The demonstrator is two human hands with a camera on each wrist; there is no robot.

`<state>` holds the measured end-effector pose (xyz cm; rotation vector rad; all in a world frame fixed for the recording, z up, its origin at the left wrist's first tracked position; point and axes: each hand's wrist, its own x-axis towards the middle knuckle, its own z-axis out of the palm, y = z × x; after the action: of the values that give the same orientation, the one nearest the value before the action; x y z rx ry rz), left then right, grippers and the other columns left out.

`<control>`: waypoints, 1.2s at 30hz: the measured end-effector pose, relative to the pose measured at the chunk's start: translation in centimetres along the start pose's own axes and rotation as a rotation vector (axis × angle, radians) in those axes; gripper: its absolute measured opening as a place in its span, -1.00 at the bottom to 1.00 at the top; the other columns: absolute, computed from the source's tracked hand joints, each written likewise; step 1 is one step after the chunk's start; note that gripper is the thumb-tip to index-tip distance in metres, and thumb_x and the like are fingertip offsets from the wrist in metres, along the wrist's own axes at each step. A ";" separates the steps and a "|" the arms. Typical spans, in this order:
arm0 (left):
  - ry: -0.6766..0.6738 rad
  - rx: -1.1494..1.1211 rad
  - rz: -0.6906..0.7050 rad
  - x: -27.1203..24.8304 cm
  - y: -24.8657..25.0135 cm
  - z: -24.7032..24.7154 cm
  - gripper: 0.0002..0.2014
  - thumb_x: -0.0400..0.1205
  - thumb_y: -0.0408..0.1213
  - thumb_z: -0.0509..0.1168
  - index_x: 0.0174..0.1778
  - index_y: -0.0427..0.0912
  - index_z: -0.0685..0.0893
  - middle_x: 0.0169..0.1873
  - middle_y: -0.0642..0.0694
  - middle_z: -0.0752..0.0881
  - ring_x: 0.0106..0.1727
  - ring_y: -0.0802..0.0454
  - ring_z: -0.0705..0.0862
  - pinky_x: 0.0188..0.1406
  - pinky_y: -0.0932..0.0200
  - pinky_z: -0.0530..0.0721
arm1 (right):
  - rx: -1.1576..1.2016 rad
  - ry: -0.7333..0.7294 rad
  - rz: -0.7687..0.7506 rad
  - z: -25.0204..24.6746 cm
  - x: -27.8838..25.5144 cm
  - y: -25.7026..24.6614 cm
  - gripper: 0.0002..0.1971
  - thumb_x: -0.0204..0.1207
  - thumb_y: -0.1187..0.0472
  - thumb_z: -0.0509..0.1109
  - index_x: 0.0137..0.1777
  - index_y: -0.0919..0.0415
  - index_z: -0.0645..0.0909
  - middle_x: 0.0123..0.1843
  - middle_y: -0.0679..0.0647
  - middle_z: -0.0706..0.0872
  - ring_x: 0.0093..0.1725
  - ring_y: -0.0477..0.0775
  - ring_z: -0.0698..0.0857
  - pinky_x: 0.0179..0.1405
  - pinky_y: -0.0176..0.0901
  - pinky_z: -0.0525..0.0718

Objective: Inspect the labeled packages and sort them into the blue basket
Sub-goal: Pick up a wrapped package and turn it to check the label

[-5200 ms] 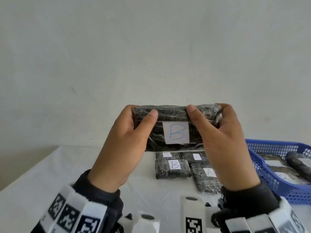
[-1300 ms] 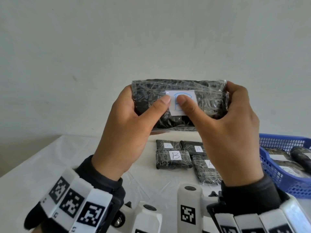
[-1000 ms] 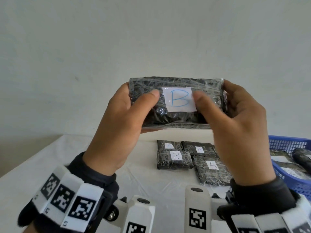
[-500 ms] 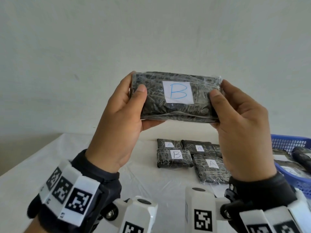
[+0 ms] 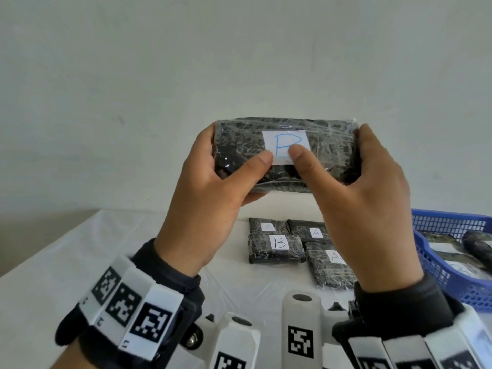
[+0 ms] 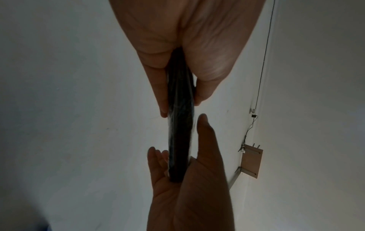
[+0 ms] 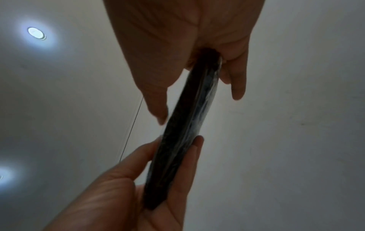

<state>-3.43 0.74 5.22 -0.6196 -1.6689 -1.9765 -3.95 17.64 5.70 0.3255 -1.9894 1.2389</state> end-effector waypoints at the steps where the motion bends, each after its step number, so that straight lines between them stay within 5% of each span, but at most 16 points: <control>1: -0.006 -0.006 0.007 0.0 0.0 0.0 -0.60 0.68 -0.28 0.43 0.44 -0.13 0.59 0.20 -0.04 0.85 0.19 0.00 0.85 0.01 0.07 0.85 | 0.016 -0.003 -0.002 0.0 0.0 -0.1 -0.10 0.29 -0.55 0.45 0.47 0.08 0.59 0.24 0.02 0.79 0.28 0.14 0.76 0.30 0.24 0.73; 3: -0.023 -0.033 -0.003 0.0 0.1 0.0 -0.54 0.62 -0.22 0.45 0.45 -0.15 0.58 0.21 -0.05 0.85 0.21 -0.03 0.85 0.01 0.07 0.84 | 0.046 -0.002 -0.020 -0.2 0.0 -0.1 -0.18 0.25 -0.53 0.53 0.36 0.03 0.63 0.19 0.00 0.80 0.22 0.11 0.78 0.25 0.20 0.75; 9: -0.053 -0.062 -0.019 0.3 0.0 -0.3 -0.52 0.61 -0.25 0.49 0.45 -0.13 0.59 0.23 -0.07 0.84 0.22 -0.04 0.84 0.04 0.07 0.82 | 0.143 -0.033 -0.044 -1.1 0.4 0.3 -0.18 0.36 -0.42 0.56 0.50 0.09 0.62 0.29 -0.05 0.81 0.31 0.00 0.78 0.36 0.13 0.74; 14: -0.122 -0.085 0.000 0.3 0.0 -0.5 -0.49 0.59 -0.31 0.45 0.49 -0.16 0.55 0.26 -0.10 0.83 0.28 -0.10 0.81 0.10 0.07 0.80 | 0.205 -0.073 -0.065 -1.7 0.5 0.6 -0.46 0.49 -0.15 0.64 0.37 0.11 0.66 -0.09 -0.30 0.72 -0.17 -0.32 0.71 -0.12 -0.56 0.56; 16: -0.132 -0.089 0.006 0.4 0.1 -0.7 -0.48 0.59 -0.33 0.44 0.50 -0.18 0.54 0.28 -0.11 0.82 0.30 -0.11 0.81 0.12 0.06 0.80 | 0.218 -0.098 -0.062 -1.9 0.6 0.8 -0.42 0.50 -0.12 0.63 0.43 0.12 0.64 -0.09 -0.31 0.71 -0.18 -0.34 0.71 -0.11 -0.55 0.57; 21: -0.130 -0.146 -0.015 0.6 0.2 -1.1 -0.63 0.70 -0.30 0.25 0.45 -0.19 0.59 0.19 -0.10 0.85 0.19 -0.02 0.83 0.08 0.04 0.82 | 0.395 -0.132 -0.034 -2.0 0.9 1.5 -0.50 0.56 -0.08 0.58 0.47 0.01 0.66 0.29 -0.16 0.85 0.32 -0.16 0.79 0.38 -0.07 0.70; 25: -0.114 -0.219 -0.055 0.8 0.1 -1.3 -0.65 0.66 -0.34 0.20 0.36 -0.24 0.63 0.08 -0.14 0.87 0.09 0.00 0.84 0.03 0.05 0.83 | 0.658 -0.151 0.056 -1.9 1.0 1.8 -0.68 0.66 0.16 0.39 0.38 0.15 0.70 0.07 -0.13 0.89 0.11 -0.14 0.81 0.26 -0.11 0.75; 27: -0.086 -0.257 -0.090 0.8 0.1 -1.3 -0.70 0.71 -0.41 0.17 0.33 -0.33 0.65 0.08 -0.21 0.87 0.09 -0.04 0.85 0.01 0.06 0.83 | 0.747 -0.140 0.098 -2.0 0.9 1.6 -0.54 0.71 0.22 0.39 0.58 0.32 0.55 0.09 -0.04 0.89 0.15 -0.08 0.82 0.32 -0.03 0.78; 30: -0.037 -0.303 -0.149 0.9 0.1 -1.3 -0.76 0.78 -0.47 0.13 0.20 -0.39 0.70 -0.01 -0.22 0.88 0.02 -0.02 0.87 -0.04 0.10 0.85 | 0.740 -0.128 0.115 -2.0 1.0 1.8 -0.34 0.58 0.10 0.45 0.65 0.33 0.47 0.14 0.00 0.88 0.19 -0.08 0.83 0.32 0.03 0.81; 33: -0.021 -0.363 -0.201 0.9 0.3 -1.1 -0.78 0.73 -0.35 0.23 0.08 -0.36 0.76 -0.05 -0.22 0.88 -0.03 -0.03 0.88 -0.11 0.16 0.86 | 0.606 -0.128 0.070 -1.6 0.9 2.2 -0.16 0.51 -0.29 0.54 0.72 0.06 0.42 0.43 -0.09 0.75 0.42 -0.16 0.74 0.50 0.13 0.69; 36: -0.018 -0.320 -0.220 0.8 0.2 -0.9 -0.73 0.59 -0.16 0.35 0.03 -0.28 0.79 -0.04 -0.21 0.88 -0.03 -0.06 0.89 -0.11 0.17 0.85 | 0.333 -0.075 -0.104 -1.1 0.7 2.4 -0.37 0.60 -0.35 0.31 0.58 -0.05 0.51 0.48 -0.20 0.66 0.51 -0.27 0.61 0.53 -0.01 0.60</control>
<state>-3.90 -0.21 5.74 -0.5860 -1.4958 -2.4316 -5.20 19.91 4.88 0.6390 -1.7984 1.5091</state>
